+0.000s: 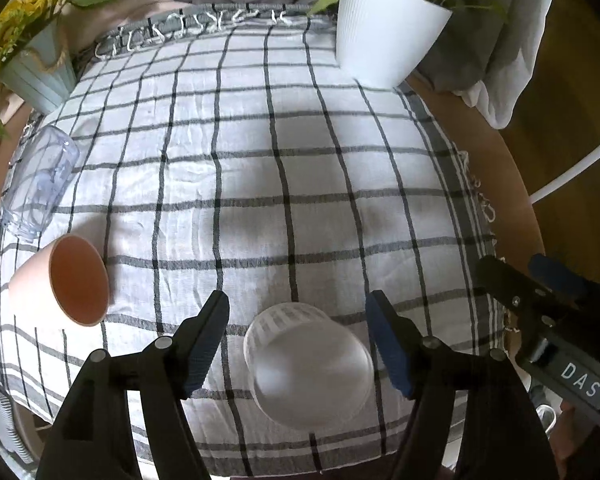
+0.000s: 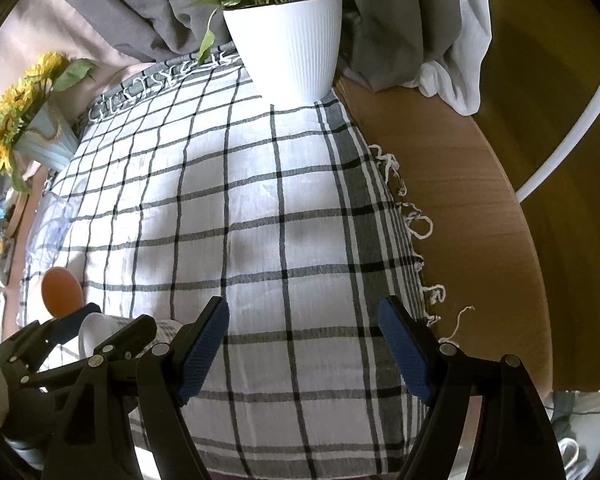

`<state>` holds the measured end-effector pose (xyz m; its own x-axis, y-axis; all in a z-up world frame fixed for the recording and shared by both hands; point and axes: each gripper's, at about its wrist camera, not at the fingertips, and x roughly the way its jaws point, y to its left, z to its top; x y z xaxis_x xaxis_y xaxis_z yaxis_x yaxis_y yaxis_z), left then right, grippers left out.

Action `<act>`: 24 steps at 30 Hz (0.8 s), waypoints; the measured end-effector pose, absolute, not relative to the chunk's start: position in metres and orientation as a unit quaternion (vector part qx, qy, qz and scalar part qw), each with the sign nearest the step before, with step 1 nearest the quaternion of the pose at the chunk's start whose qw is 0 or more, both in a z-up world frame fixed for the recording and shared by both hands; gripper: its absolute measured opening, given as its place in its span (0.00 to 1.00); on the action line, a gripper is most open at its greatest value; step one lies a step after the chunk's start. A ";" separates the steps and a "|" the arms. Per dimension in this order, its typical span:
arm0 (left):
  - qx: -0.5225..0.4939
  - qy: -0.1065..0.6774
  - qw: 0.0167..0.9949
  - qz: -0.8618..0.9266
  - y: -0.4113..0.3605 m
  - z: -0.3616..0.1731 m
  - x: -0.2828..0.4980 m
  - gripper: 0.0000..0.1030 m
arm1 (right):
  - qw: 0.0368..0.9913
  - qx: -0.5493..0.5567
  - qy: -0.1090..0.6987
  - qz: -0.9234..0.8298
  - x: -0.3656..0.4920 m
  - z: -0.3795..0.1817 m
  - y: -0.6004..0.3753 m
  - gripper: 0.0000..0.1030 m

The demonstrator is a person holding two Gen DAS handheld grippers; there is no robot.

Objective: Flip cup upside down
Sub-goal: 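Lower the paper cup rim-down onto the cloth and open the left gripper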

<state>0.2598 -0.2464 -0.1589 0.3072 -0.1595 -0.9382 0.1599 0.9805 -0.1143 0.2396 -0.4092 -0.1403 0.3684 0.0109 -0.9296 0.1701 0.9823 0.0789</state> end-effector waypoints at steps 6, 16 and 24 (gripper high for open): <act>-0.001 0.518 0.852 -0.076 -0.239 -0.130 0.248 0.88 | 0.833 0.079 0.546 -0.049 0.233 -0.130 -0.407 0.75; -0.014 0.402 0.914 -0.042 -0.185 -0.064 0.192 1.00 | 0.885 0.072 0.457 -0.053 0.184 -0.071 -0.379 0.87; 0.009 0.369 0.929 -0.028 -0.140 -0.041 0.133 1.00 | 0.912 0.073 0.400 -0.057 0.129 -0.038 -0.332 0.88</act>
